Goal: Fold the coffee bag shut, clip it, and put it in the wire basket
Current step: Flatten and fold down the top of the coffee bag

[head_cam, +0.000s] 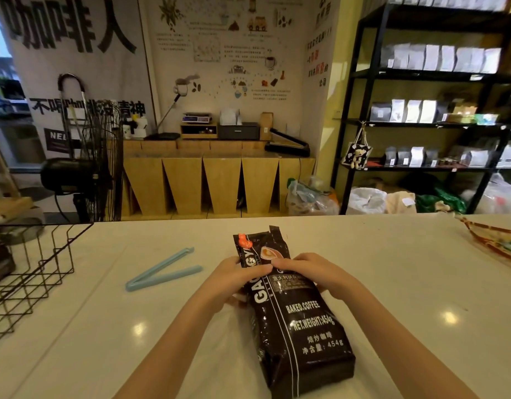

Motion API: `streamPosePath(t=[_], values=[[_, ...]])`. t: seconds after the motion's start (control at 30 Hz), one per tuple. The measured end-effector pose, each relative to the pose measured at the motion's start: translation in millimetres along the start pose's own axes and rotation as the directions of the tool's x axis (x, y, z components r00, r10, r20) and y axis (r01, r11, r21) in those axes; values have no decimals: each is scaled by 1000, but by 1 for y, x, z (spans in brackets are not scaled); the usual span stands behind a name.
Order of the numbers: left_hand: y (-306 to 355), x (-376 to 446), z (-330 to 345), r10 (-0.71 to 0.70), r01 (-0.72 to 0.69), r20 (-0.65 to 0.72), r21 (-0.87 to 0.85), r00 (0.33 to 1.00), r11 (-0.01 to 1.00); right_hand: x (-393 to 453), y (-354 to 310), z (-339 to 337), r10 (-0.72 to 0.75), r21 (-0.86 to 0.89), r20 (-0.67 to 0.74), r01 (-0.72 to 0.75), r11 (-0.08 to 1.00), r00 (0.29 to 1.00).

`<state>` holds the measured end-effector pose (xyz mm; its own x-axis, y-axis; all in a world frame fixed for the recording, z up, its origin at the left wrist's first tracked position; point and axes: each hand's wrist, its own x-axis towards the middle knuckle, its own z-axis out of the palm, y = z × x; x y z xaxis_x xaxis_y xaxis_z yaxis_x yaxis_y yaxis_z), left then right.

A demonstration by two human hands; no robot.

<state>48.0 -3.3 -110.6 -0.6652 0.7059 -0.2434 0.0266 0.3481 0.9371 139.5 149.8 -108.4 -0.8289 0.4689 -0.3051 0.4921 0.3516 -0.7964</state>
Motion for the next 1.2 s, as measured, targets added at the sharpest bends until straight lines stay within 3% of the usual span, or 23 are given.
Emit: streamPosePath(t=[0.2, 0.33, 0.47, 0.6, 0.7, 0.97, 1.03, 1.1, 1.17, 1.2], values=[[18, -6, -9, 182, -180, -108, 27, 977, 983, -6, -12, 0, -222, 95, -201, 245, 965, 954], [32, -15, -24, 338, -335, -170, 46, 926, 941, -17, -30, 3, -388, 101, -405, 463, 881, 828], [41, -25, -35, 499, -497, -214, 70, 840, 865, -23, -47, 6, -477, 103, -497, 595, 797, 725], [40, -29, -37, 609, -595, -220, 134, 762, 793, -21, -52, 12, -512, 70, -529, 636, 768, 676], [37, -28, -36, 644, -618, -212, 181, 735, 765, -16, -47, 14, -520, 91, -509, 643, 760, 686], [36, -21, -30, 580, -599, -246, -2, 776, 801, -21, -51, 13, -565, 88, -417, 651, 754, 712], [37, -20, -31, 552, -586, -263, -67, 791, 807, -30, -61, 8, -641, -109, -491, 688, 717, 590], [39, -19, -32, 527, -574, -265, -142, 807, 807, -38, -76, 5, -787, -451, -508, 671, 589, 350], [44, -19, -37, 525, -579, -261, -216, 810, 786, -43, -97, 5, -904, -743, -406, 526, 413, 136], [45, -19, -41, 535, -593, -267, -236, 802, 770, -45, -109, 5, -947, -840, -313, 445, 309, 67]])
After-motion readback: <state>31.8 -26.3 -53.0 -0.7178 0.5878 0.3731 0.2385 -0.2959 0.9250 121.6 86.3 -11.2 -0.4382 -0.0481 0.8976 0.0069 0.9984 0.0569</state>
